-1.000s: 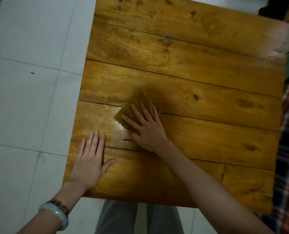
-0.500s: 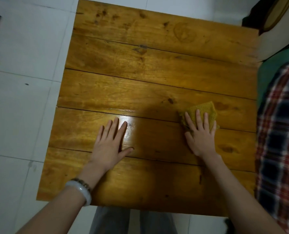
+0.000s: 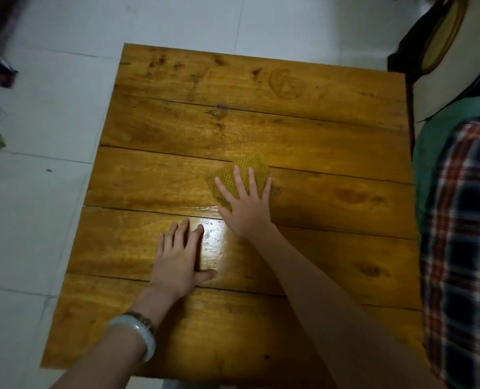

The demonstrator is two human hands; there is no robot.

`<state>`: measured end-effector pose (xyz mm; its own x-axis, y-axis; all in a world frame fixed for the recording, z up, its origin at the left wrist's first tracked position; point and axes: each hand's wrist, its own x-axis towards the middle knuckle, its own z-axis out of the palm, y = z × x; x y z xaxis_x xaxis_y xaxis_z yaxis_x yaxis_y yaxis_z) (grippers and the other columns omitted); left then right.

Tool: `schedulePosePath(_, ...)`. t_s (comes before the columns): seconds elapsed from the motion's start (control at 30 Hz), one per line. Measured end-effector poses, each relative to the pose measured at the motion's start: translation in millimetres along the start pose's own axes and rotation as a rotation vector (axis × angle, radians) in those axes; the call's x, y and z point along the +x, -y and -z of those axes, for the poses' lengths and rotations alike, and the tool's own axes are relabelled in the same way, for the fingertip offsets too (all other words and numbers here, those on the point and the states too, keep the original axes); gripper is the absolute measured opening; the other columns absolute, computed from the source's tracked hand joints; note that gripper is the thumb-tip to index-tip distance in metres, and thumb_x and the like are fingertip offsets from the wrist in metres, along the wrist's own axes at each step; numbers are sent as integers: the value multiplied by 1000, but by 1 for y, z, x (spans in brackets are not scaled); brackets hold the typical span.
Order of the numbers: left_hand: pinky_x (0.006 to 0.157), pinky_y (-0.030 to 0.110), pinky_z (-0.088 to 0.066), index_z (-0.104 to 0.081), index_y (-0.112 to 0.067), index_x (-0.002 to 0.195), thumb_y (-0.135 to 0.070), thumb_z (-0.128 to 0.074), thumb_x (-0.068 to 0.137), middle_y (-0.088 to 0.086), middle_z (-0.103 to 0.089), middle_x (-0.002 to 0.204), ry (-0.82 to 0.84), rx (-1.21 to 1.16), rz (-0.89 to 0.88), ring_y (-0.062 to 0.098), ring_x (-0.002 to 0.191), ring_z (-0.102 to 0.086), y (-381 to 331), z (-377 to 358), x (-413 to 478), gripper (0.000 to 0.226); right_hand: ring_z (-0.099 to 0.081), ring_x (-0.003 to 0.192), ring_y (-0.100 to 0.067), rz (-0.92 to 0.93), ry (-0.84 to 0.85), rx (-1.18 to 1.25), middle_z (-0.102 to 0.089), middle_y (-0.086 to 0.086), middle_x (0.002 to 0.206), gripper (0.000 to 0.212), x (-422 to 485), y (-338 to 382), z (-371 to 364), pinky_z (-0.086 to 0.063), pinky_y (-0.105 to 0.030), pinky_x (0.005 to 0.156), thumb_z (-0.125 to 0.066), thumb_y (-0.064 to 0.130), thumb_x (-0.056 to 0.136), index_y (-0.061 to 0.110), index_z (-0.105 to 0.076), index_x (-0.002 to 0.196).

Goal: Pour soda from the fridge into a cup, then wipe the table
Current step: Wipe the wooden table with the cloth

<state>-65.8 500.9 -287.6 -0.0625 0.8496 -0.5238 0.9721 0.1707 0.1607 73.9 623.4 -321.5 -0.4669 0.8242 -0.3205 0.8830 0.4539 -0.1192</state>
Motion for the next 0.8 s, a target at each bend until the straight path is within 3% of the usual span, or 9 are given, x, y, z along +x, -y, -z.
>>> schedulePosePath(0.07,116,45,3,-9,-27,149,-67,-64,70,7,4,158,-5,-30,9,28,145,7,-1,2,-2,105,7,144,-37,118,17,-45,3,-7,159,66,-13,-13,-3,8,-66,108,-2,61,85,41,-2,147)
schedulePosePath(0.23,117,44,4,-5,-28,150,-69,-61,72,5,10,158,17,-21,13,28,145,10,-1,3,-5,104,1,144,-33,360,62,-144,0,-1,157,63,-52,-64,-12,11,-58,110,-15,54,86,43,-1,146)
schedulePosePath(0.3,117,44,3,-4,-28,150,-69,-60,72,4,10,158,20,-20,15,27,145,10,-1,4,-4,104,4,144,-32,307,47,-155,7,2,155,63,-61,-95,-11,11,-57,111,-16,53,85,45,5,144)
schedulePosePath(0.43,118,44,2,-4,-28,150,-68,-62,71,4,9,158,32,-23,29,27,145,10,-1,4,-5,106,17,143,-29,-1,83,-143,19,1,156,63,-69,-128,3,9,-60,111,-25,51,96,45,21,139)
schedulePosePath(0.6,117,44,4,0,-28,150,-69,-61,72,5,12,158,35,6,31,28,145,11,-3,4,-4,107,22,141,-36,-267,109,93,24,-5,155,60,-42,-79,8,12,-68,104,-21,51,96,42,14,145)
schedulePosePath(0.73,117,44,5,0,-28,150,-68,-61,72,4,13,158,31,-17,35,27,145,12,-2,3,-5,107,24,138,-39,-62,120,39,26,-6,153,61,-33,-29,4,16,-69,101,-17,57,94,42,15,144)
schedulePosePath(0.8,116,44,6,0,-29,150,-67,-61,72,4,14,158,36,-24,30,26,144,13,-2,3,-5,106,19,139,-39,72,93,-12,18,-8,155,61,-47,-17,-6,14,-69,103,-17,58,93,42,9,146)
